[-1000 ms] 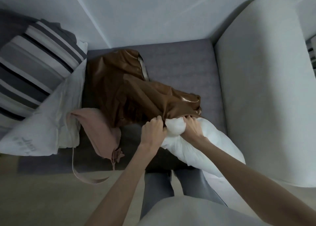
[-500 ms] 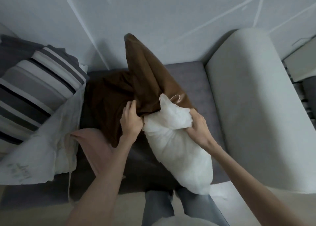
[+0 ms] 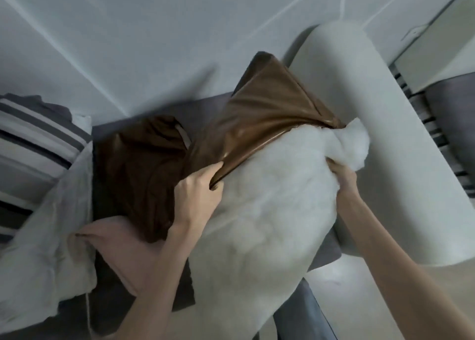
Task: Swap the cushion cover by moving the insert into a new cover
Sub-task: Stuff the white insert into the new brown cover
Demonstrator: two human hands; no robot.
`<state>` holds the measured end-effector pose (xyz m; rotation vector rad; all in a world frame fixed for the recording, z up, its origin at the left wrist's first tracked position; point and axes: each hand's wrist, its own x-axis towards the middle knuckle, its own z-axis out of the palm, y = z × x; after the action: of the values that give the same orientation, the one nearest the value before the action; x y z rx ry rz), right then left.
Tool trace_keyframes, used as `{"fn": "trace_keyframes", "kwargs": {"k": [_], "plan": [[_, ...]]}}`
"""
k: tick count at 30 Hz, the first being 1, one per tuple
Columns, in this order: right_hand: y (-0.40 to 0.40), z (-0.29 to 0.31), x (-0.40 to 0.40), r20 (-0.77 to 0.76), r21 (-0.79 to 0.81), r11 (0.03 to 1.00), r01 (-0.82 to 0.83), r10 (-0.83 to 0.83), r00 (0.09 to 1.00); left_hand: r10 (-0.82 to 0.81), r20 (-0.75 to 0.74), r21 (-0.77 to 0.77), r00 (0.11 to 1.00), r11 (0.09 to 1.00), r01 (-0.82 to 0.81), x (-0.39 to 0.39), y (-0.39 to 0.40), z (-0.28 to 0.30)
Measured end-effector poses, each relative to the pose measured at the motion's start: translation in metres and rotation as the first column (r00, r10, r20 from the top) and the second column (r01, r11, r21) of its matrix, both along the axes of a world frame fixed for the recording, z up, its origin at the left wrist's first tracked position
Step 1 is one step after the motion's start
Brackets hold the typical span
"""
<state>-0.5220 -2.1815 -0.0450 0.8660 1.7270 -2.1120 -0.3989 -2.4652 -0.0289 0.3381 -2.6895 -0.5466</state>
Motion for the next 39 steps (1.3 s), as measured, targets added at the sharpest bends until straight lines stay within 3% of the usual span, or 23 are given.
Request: {"fn": "trace_keyframes", "kwargs": {"k": [2, 5, 9, 12, 15, 19, 23, 25, 27, 29, 31, 33, 36, 39], "plan": [[0.011, -0.04, -0.003, 0.174, 0.026, 0.998, -0.064, 0.059, 0.983, -0.051, 0.209, 0.024, 0.977, 0.999, 0.047, -0.023, 0.018, -0.015], [0.028, -0.105, 0.008, 0.409, 0.186, 0.949, -0.255, 0.161, 0.898, -0.071, 0.531, 0.07, 0.844, 0.997, 0.04, -0.05, 0.035, -0.064], [0.04, -0.166, 0.043, 0.53, 0.402, 0.673, -0.62, 0.381, 0.757, -0.206, 0.711, 0.106, 0.672, 0.977, 0.186, -0.044, 0.074, -0.152], [0.037, -0.203, 0.066, 0.601, 0.305, 0.675, -0.672, 0.411, 0.685, -0.259, 0.803, 0.084, 0.536, 0.941, 0.328, -0.015, 0.113, -0.209], [0.034, -0.237, 0.074, 0.656, 0.299, 0.677, -0.672, 0.366, 0.66, -0.252, 0.775, 0.04, 0.58, 0.935, 0.354, -0.003, 0.132, -0.241], [0.017, -0.28, 0.07, 0.737, 0.222, 0.761, -0.609, 0.279, 0.616, -0.281, 0.658, -0.035, 0.698, 0.915, 0.401, -0.045, 0.142, -0.267], [0.002, -0.32, 0.059, 0.777, 0.223, 0.769, -0.599, 0.231, 0.586, -0.284, 0.716, -0.002, 0.638, 0.912, 0.409, -0.08, 0.158, -0.297], [0.004, -0.334, 0.058, 0.749, 0.252, 0.793, -0.554, 0.202, 0.63, -0.266, 0.787, 0.009, 0.557, 0.907, 0.42, -0.085, 0.163, -0.307], [0.011, -0.341, 0.061, 0.687, 0.275, 0.836, -0.475, 0.176, 0.705, -0.258, 0.798, 0.044, 0.544, 0.926, 0.374, -0.089, 0.168, -0.308], [0.013, -0.339, 0.065, 0.624, 0.229, 0.904, -0.362, 0.149, 0.767, -0.32, 0.741, 0.127, 0.59, 0.93, 0.344, -0.094, 0.178, -0.297], [0.007, -0.326, 0.065, 0.588, 0.04, 0.986, -0.163, 0.109, 0.801, -0.442, 0.622, 0.208, 0.647, 0.889, 0.408, -0.086, 0.192, -0.279], [0.003, -0.318, 0.053, 0.556, -0.137, 0.99, -0.028, 0.101, 0.825, -0.503, 0.47, 0.237, 0.725, 0.863, 0.445, -0.067, 0.201, -0.269], [-0.01, -0.311, 0.013, 0.499, -0.287, 0.956, 0.066, 0.091, 0.862, -0.423, 0.401, 0.165, 0.813, 0.906, 0.39, -0.055, 0.187, -0.271], [-0.014, -0.309, -0.019, 0.409, -0.328, 0.932, 0.154, -0.007, 0.912, -0.37, 0.479, -0.001, 0.796, 0.907, 0.422, -0.06, 0.154, -0.281]]}}
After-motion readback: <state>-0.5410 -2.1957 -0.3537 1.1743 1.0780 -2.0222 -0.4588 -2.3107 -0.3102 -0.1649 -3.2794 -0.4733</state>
